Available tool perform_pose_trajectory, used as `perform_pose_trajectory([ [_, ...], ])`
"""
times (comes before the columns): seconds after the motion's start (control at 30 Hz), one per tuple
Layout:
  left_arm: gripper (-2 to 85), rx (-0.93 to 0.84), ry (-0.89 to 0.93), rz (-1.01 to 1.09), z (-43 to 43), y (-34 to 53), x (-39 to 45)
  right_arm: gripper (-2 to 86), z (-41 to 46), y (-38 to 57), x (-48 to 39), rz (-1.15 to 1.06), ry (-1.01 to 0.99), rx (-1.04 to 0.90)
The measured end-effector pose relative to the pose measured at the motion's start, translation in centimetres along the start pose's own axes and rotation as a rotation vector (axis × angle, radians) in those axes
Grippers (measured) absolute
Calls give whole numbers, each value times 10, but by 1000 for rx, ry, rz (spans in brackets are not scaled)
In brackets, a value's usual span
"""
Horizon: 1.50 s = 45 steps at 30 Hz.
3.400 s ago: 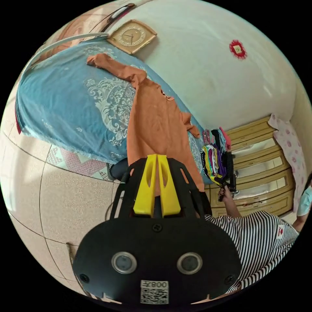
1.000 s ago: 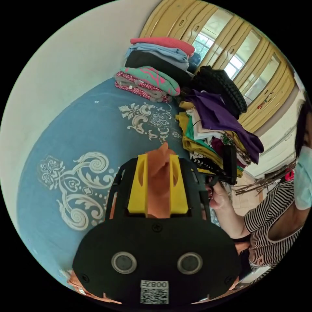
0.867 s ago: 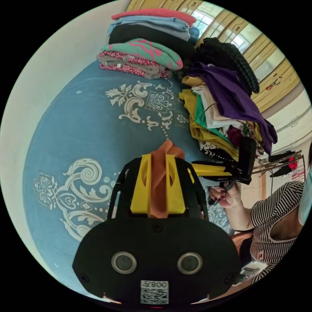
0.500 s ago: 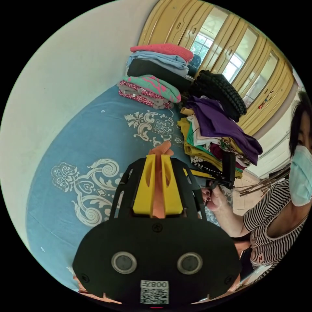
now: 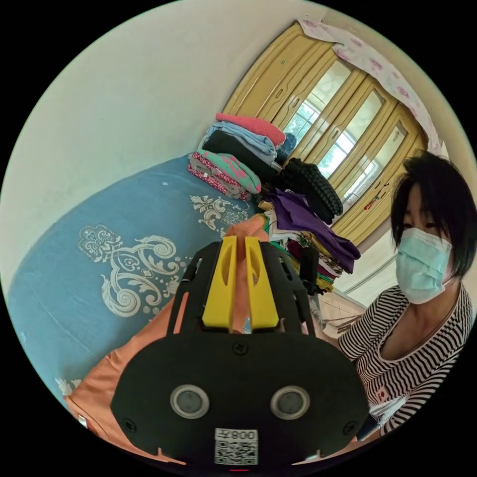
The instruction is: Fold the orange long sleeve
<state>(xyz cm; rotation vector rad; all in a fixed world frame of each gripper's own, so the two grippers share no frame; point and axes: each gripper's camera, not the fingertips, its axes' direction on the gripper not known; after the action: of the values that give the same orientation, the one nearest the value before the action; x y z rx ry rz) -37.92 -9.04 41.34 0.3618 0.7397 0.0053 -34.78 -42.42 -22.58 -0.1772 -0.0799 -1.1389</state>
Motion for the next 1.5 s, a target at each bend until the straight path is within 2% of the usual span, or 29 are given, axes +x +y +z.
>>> perform_pose_trajectory([
  [0.13, 24, 185, 20, -80, -75, 93, -7, 21, 30, -15, -48, -169, -141, -52],
  [0.2, 24, 292, -3, -143, -125, 170, -8, 18, 59, -21, -84, -269, -299, -117],
  [0.3, 25, 380, -52, -245, -171, 270, -7, 16, 99, -24, -127, -368, -428, -245],
  [0.47, 26, 514, -55, -455, -208, 424, -19, 14, 161, -22, -188, -470, -516, -464],
  [0.67, 26, 628, 19, -578, -220, 552, -37, 13, 214, -27, -244, -544, -463, -622],
  [0.93, 24, 691, 55, -529, -269, 661, -43, 13, 258, -52, -330, -504, -454, -660],
  [1.2, 25, 719, -112, -624, -349, 819, -34, 14, 346, -24, -489, -657, -341, -799],
  [1.37, 19, 595, -248, -810, -367, 907, -45, 14, 402, 15, -544, -659, -258, -902],
  [1.5, 17, 636, -268, -936, -368, 976, -40, 15, 438, 50, -569, -671, -146, -1051],
])
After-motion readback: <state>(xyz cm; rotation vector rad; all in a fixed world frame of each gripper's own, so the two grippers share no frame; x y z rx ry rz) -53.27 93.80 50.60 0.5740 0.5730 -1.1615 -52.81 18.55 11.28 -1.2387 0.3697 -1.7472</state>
